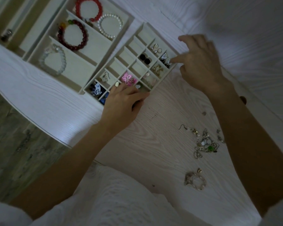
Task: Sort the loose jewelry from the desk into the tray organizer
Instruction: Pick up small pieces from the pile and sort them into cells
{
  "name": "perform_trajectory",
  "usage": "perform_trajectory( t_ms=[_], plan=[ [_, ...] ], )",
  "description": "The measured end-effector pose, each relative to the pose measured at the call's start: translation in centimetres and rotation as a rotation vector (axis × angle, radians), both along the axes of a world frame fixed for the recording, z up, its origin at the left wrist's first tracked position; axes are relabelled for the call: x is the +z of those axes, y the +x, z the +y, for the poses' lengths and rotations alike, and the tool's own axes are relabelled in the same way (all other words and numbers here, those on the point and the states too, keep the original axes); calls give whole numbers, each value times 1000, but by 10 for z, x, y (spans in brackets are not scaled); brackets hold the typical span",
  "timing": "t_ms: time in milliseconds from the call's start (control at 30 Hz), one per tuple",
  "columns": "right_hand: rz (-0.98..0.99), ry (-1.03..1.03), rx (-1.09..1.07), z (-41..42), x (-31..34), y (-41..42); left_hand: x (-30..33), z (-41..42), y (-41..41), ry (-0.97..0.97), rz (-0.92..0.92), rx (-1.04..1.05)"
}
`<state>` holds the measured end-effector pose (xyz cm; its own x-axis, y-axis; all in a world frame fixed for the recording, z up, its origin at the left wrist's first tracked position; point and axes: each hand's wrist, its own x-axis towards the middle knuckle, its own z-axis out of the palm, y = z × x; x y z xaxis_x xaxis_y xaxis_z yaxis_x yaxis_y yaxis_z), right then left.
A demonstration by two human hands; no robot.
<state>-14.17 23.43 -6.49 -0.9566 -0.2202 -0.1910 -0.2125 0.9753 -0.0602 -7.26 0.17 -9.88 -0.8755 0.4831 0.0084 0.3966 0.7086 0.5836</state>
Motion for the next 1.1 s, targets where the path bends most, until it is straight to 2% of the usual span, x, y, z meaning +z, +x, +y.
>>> perform_trajectory(
  t_ms=[167, 233, 300, 367, 433, 567, 867, 1000, 1100],
  plan=[
    [4, -50, 21, 0, 5, 3, 1, 0, 0, 3, 3, 0],
    [61, -129, -81, -1, 8, 9, 1, 0, 0, -5, 11, 3],
    [96, -303, -335, -4, 9, 20, 0, 1, 0, -13, 17, 8],
    [-1, -540, -578, -14, 5, 33, 1, 1, 1, -17, 25, 20],
    [-96, -719, -679, -27, -3, 45, 1, 2, 2, -19, 35, 24],
    [-100, -908, -754, -43, -8, 45, -1, 3, 1, -32, 53, 34],
    [-156, -1023, -708, -53, -12, 38, -3, 3, -7, -71, 72, 58],
    [-161, -956, -716, -52, -9, 60, 2, -3, -6, -121, 79, 4],
    [-138, -914, -782, -42, -9, 105, 5, -12, 5, -182, 95, -19]
  ],
)
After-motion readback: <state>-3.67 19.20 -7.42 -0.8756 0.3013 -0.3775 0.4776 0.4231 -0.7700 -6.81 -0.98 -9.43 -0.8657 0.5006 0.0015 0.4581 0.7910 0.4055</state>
